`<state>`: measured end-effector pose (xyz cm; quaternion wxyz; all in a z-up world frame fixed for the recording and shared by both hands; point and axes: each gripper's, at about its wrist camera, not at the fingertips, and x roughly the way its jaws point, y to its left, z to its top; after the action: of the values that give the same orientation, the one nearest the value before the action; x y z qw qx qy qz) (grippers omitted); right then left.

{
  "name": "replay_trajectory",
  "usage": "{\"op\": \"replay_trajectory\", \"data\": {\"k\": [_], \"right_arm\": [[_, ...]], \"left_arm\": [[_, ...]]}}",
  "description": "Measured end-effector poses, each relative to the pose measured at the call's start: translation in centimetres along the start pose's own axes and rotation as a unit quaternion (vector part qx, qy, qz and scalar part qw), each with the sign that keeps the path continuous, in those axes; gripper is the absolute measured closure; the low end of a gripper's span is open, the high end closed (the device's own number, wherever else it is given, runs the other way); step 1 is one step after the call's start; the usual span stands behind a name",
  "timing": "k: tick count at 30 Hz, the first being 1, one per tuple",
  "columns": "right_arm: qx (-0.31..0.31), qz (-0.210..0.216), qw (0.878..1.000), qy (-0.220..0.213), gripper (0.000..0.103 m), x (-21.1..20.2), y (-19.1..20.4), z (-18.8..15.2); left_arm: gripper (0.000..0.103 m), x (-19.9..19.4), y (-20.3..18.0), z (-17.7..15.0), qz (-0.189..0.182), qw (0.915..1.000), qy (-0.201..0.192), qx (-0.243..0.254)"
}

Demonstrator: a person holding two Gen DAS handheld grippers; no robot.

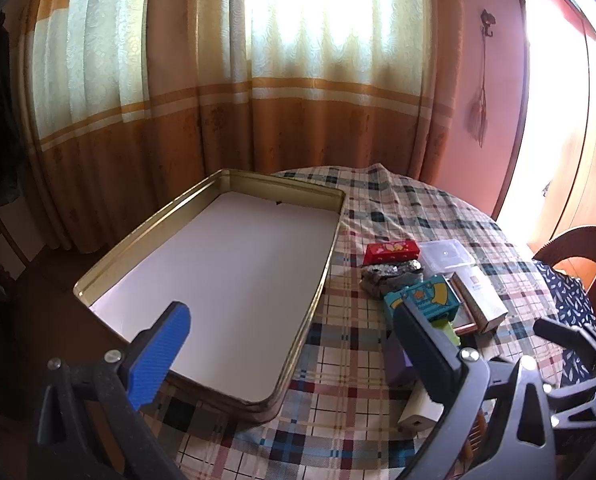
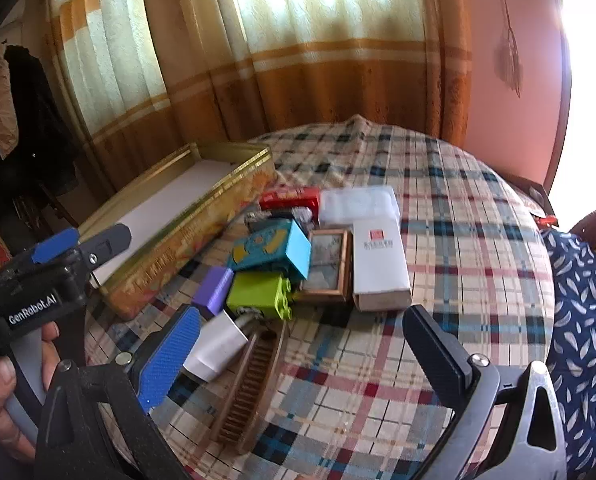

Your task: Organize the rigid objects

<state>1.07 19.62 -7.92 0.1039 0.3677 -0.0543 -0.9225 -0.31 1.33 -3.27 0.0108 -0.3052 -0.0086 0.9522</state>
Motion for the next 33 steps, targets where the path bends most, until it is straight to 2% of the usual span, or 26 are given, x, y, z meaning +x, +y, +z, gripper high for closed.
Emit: {"op": "replay_trajectory", "data": {"k": [5, 9, 13, 14, 15, 17, 18, 23, 28, 33], "right_arm": [[-0.016, 0.005, 1.0, 0.02, 0.003, 1.0, 1.1, -1.0], [-0.02, 0.012, 0.999, 0.041, 0.022, 1.8, 1.5, -2.1], [-0.032, 0.02, 0.998, 0.058, 0.027, 2.4, 2.1, -3.1], [-0.04, 0.018, 0.997, 0.061, 0.033, 2.5, 2.3, -3.4], [-0.047, 0.016, 0.997, 0.065, 0.044, 2.6, 2.6, -3.6], [-0.055, 0.019, 0.996, 0.063, 0.051, 2.5, 2.8, -3.8], [-0.053, 0.029, 0.996, 0.066, 0.059, 2.5, 2.7, -3.8], [-0.05, 0.035, 0.997, 0.055, 0.076, 1.9, 2.3, -3.5], [-0.065, 0.029, 0.997, 0.04, 0.076, 0.9, 2.5, -3.4], [-0.069, 0.017, 0.997, 0.036, 0.076, 1.0, 2.1, -3.3]], "left_arm": [[0.0, -0.1, -0.2, 0.0, -0.002, 1.0, -0.002, 0.004], [0.0, 0.0, -0.3, 0.0, -0.005, 1.0, 0.0, 0.005], [0.0, -0.2, -0.6, -0.1, -0.015, 0.9998, 0.001, 0.01], [0.0, -0.2, -0.8, -0.2, -0.018, 0.9998, 0.002, 0.012], [0.0, -0.3, -0.9, -0.3, -0.019, 0.9997, 0.003, 0.014], [0.0, -0.2, -1.2, -0.6, -0.028, 0.9994, 0.009, 0.018], [0.0, -0.1, -1.3, -0.7, -0.033, 0.9992, 0.014, 0.018], [0.002, 0.2, -2.2, -1.3, -0.052, 0.9979, 0.025, 0.028], [0.006, -0.2, -3.3, -1.7, -0.078, 0.9954, 0.023, 0.05], [0.014, 0.1, -4.4, -2.3, -0.098, 0.9918, 0.038, 0.073]]}}
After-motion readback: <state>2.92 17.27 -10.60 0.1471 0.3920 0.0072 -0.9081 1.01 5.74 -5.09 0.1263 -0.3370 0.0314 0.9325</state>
